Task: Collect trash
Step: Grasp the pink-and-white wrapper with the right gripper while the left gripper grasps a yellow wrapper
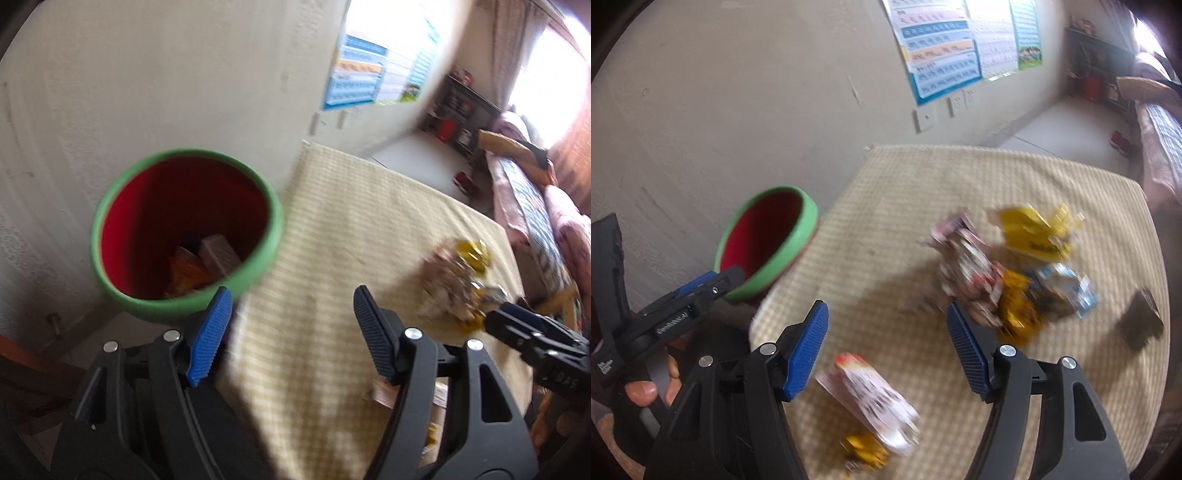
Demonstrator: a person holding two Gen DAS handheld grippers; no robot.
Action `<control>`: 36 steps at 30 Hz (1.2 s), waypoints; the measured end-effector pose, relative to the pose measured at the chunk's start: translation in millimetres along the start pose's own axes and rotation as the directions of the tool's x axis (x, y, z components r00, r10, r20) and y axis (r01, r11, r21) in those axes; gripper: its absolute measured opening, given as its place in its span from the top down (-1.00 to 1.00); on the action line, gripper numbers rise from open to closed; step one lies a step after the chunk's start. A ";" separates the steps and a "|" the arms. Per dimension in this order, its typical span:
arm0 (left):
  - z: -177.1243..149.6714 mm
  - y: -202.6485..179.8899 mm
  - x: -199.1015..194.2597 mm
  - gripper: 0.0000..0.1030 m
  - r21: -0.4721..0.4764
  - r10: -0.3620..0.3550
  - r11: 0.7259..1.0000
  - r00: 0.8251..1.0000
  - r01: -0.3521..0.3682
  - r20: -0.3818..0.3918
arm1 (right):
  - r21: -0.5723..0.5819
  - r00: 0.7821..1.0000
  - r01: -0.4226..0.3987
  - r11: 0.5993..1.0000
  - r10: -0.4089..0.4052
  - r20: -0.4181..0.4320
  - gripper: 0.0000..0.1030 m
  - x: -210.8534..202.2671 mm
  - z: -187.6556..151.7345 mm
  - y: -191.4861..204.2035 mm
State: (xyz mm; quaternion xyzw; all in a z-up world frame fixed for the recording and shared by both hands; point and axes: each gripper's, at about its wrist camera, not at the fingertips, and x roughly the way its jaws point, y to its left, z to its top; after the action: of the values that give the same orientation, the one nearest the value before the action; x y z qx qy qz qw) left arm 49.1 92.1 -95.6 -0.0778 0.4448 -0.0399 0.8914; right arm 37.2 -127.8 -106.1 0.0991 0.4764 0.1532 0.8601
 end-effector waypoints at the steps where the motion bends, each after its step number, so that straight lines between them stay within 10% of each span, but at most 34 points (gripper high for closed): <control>1: -6.4 -11.2 2.3 -0.30 0.006 -0.046 0.999 0.998 0.046 -0.030 | 0.000 1.000 0.002 1.000 -0.002 -0.020 -0.26 -1.5 -8.8 -5.4; 7: -40.4 -48.6 15.2 -0.33 0.054 -0.106 0.992 0.983 0.115 -0.153 | 0.047 0.994 -0.003 0.999 0.008 -0.111 -0.26 0.8 -54.1 -30.3; 16: -44.7 -42.8 -3.9 -0.34 0.038 -0.077 0.996 0.990 0.082 -0.119 | -0.115 0.971 -0.083 0.990 0.054 -0.233 -0.23 58.3 -53.6 12.3; 18: -47.3 -44.8 -6.9 -0.34 0.053 -0.076 0.995 0.990 0.083 -0.122 | -0.145 0.967 -0.085 0.986 0.046 -0.252 0.12 69.0 -58.2 17.7; 24: -60.2 -68.3 -5.0 -0.37 0.153 -0.091 0.981 0.980 0.119 -0.178 | -0.116 0.987 -0.006 0.993 -0.012 -0.158 0.32 51.7 -59.5 -4.0; 32: -106.7 -115.0 31.7 -0.42 0.322 -0.066 0.921 0.904 0.219 -0.423 | 0.114 0.997 0.055 0.992 -0.048 -0.068 0.32 17.0 -62.4 -70.0; 36: -109.6 -114.9 45.7 0.22 0.285 -0.080 0.928 0.878 0.238 -0.472 | 0.133 0.997 0.044 0.990 -0.036 -0.064 0.32 14.1 -61.0 -74.0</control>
State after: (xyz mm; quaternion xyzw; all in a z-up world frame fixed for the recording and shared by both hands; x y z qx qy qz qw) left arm -11.3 -38.8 -176.4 0.0496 0.6185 -0.2060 0.7567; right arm 4.9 -190.3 -172.8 0.1424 0.5139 0.1065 0.8392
